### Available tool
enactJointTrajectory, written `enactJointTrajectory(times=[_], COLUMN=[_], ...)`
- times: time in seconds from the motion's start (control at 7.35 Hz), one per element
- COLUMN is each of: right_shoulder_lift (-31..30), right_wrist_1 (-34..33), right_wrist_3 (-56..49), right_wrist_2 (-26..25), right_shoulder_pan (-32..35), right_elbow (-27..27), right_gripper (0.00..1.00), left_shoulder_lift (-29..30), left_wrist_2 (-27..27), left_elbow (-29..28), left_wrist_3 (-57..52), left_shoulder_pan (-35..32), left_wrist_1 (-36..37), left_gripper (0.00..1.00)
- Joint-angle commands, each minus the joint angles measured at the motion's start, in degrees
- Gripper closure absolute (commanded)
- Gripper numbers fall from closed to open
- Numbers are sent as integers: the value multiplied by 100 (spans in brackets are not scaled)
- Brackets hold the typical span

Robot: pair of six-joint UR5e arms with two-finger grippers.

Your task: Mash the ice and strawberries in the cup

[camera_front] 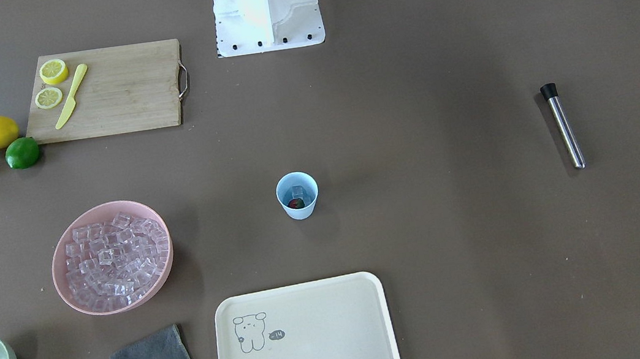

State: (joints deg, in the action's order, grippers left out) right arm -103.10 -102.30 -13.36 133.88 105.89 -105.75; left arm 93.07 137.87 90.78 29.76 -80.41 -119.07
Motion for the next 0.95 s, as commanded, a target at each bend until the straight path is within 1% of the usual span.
enactJointTrajectory(times=[0.0,0.14,0.27,0.41,0.54,0.68,0.82], right_shoulder_lift=[17,61,53,35,53,70,79], right_wrist_1=[8,8,8,-1,17,8,-1], right_wrist_3=[61,70,71,71,71,88,158], right_wrist_2=[24,24,33,76,129,121,112], right_shoulder_pan=[2,2,2,2,2,-7,2], right_elbow=[19,28,45,28,63,46,37], right_gripper=[0,0,0,0,0,0,0], left_shoulder_lift=[-676,-650,-772,-947,-261,-159,-410], left_wrist_2=[335,424,686,714,671,70,-675], left_elbow=[659,652,808,897,837,1306,1694], left_wrist_3=[-84,-728,-1778,-2180,-2385,-2387,-2387], left_shoulder_pan=[-98,-237,-438,-527,-632,-842,-853], left_wrist_1=[-12,372,802,1102,2141,2743,2819], left_gripper=[1,1,1,1,1,1,2])
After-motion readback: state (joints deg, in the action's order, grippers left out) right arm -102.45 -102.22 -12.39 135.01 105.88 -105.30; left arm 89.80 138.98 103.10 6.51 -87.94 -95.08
